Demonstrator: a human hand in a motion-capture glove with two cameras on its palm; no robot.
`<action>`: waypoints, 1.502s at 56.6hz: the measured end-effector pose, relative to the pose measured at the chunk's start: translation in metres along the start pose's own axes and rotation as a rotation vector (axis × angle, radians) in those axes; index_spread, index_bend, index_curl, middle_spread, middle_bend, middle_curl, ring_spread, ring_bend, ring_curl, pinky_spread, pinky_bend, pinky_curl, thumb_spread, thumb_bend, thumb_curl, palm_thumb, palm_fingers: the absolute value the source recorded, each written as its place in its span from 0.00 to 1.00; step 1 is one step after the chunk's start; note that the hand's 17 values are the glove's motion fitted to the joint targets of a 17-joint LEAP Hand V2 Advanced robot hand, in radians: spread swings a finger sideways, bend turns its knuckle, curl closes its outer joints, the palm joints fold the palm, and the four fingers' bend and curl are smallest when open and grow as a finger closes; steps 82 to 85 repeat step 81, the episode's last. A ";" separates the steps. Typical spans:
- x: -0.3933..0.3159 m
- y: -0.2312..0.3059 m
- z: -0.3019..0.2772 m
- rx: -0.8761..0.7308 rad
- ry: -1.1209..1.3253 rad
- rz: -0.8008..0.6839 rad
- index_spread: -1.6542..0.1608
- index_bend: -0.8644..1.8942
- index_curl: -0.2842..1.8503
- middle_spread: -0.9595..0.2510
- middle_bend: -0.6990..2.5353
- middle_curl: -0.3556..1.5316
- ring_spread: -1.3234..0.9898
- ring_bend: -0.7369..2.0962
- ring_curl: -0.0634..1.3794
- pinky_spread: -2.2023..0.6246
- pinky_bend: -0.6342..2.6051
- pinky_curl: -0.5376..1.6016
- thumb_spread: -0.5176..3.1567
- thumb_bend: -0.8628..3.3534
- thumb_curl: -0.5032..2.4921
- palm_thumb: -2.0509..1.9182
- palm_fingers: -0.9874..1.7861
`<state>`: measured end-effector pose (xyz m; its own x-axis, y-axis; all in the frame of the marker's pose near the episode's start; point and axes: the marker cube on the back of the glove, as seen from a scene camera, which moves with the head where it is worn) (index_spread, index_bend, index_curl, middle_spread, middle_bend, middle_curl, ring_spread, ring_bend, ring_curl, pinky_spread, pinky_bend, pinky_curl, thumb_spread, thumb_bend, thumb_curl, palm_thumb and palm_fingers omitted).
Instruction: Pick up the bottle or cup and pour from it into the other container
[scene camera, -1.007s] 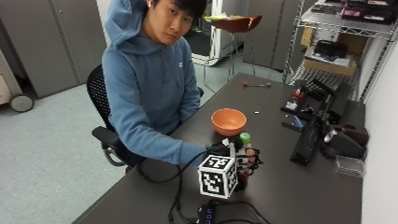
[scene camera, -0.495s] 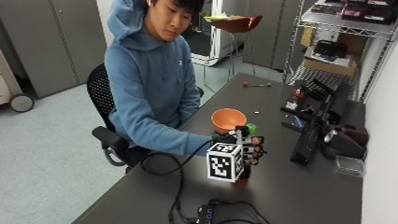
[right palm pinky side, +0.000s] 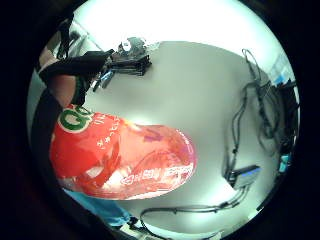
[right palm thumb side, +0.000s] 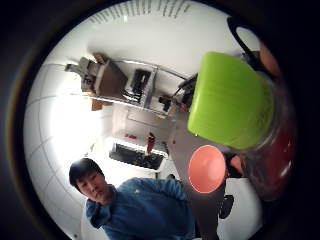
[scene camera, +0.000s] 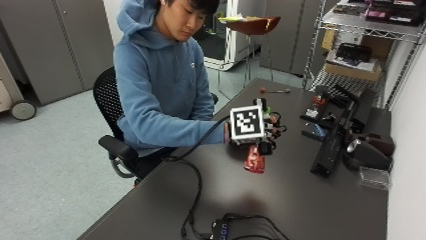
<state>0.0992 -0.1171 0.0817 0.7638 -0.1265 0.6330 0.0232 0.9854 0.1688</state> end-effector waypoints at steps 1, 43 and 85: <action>-0.003 0.001 0.000 -0.017 0.024 -0.007 0.86 0.36 0.29 0.76 0.30 0.46 0.52 0.42 0.37 0.75 0.29 0.43 0.16 0.20 0.41 0.81 0.75; -0.134 0.024 0.056 -0.481 1.337 -0.400 0.86 0.36 0.30 0.75 0.30 0.48 0.51 0.41 0.38 0.74 0.28 0.44 0.16 0.20 0.41 0.80 0.74; -0.143 0.029 0.105 -0.551 1.468 -0.423 0.85 0.36 0.30 0.74 0.29 0.48 0.51 0.41 0.38 0.74 0.28 0.44 0.16 0.20 0.41 0.80 0.74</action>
